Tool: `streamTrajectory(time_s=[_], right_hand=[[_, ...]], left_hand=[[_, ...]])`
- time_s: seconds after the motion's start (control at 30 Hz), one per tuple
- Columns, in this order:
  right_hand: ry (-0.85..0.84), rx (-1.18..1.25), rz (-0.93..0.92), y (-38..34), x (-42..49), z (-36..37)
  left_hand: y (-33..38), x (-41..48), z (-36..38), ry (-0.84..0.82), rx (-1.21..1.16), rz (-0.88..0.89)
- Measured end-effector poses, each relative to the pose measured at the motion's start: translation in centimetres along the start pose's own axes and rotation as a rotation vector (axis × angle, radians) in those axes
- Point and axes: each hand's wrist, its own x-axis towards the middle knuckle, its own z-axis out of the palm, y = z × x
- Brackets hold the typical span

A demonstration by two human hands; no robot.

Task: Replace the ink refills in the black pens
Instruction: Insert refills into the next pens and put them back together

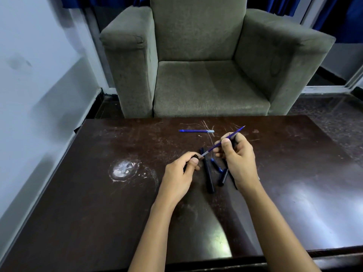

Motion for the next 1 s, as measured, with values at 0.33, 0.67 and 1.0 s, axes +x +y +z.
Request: streamTrajectory(time_s=[0.33,0.67,1.0], right_hand=[[-0.029,0.039,0.015,-0.04,0.38,-0.34],[0.017,0.063,-0.036,-0.32,0.52,-0.32],[-0.338,-0.298,0.133,0.65,0.59,-0.07]], left_hand=[[-0.38,0.31,0.58,-0.003,0.038,-0.007],[-0.11,0.42,0.81,-0.01,0.052,-0.029],[-0.23,0.35,0.84,0.007,0.106,-0.063]])
